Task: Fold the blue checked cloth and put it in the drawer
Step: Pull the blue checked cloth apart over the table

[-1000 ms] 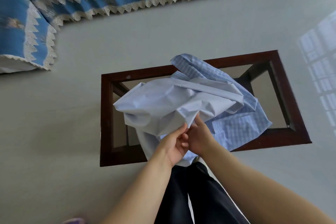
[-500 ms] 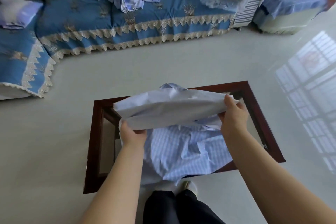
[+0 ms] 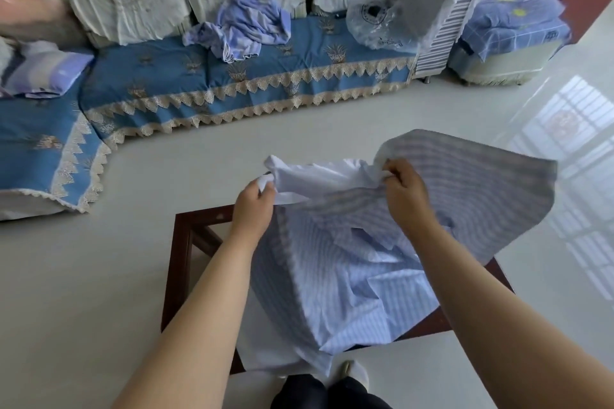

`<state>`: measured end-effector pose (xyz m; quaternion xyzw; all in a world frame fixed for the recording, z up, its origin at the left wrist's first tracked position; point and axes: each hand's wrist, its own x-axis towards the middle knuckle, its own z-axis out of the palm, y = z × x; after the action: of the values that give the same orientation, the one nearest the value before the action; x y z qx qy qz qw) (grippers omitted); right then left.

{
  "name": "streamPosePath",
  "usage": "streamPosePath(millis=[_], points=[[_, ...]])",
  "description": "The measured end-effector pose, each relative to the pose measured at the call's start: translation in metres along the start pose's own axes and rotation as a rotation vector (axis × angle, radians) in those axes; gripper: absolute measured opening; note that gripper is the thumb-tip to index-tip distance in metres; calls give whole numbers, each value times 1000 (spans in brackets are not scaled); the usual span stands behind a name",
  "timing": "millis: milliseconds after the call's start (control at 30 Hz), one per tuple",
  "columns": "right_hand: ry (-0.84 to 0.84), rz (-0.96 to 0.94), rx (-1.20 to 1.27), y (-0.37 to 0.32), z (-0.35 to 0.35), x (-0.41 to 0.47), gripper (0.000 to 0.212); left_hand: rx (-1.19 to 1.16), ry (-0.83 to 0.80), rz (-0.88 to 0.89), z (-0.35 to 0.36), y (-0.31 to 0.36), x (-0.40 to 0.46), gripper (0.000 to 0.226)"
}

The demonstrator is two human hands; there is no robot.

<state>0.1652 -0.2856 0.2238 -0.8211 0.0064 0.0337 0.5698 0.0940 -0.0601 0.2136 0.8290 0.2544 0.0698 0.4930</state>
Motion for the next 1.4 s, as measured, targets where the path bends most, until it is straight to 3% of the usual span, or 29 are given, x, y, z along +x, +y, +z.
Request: streamPosePath(millis=[67,167,200,267,333,367,433,500,567,600,700,767,833,900,967,1033,1167,1300,1400], points=[[-177,-40,-3,-16,19,-2,22,122,-146,164,14,30,-3,30],[-378,-54,9,-16,37,-9,12,176,-221,254,31,47,-4,37],[-434,-45,55,-12,37,-12,26,160,-242,251,32,49,-4,39],[-566,-34,61,-3,35,-16,78,126,-317,195,30,53,-4,43],[-655,-129,-232,3,36,-17,105,47,-453,100,29,55,-4,50],[-603,-186,-373,6,36,-16,100,1,-521,72,30,55,-5,55],[-394,-245,-492,6,36,-9,63,-4,-569,116,33,54,-5,69],[-270,-255,-571,1,33,-3,35,36,-464,247,41,42,-5,61],[-306,-279,-630,-7,34,0,31,-34,-251,363,50,27,-16,34],[-330,-287,-643,-13,34,1,30,-119,-136,387,55,19,-23,34],[-298,-222,-588,-30,30,5,23,-242,120,207,62,-14,-28,54],[-241,-180,-534,-37,23,11,18,-4,15,-9,64,-42,-20,63],[-222,-192,-502,-46,19,13,20,186,-125,-85,66,-66,-11,71],[-229,-183,-436,-56,16,12,27,217,-177,-132,66,-76,-2,56],[-227,-149,-370,-61,12,13,33,180,-121,-206,63,-76,7,35],[-190,-122,-409,-60,6,21,33,70,-42,-239,51,-66,14,27],[-101,-15,-530,-48,-14,42,20,-73,155,-162,0,-8,37,20],[-145,24,-642,-44,-17,49,27,-25,327,134,-59,93,56,17],[-170,-40,-715,-50,-4,46,34,-88,351,191,-77,135,66,16]])
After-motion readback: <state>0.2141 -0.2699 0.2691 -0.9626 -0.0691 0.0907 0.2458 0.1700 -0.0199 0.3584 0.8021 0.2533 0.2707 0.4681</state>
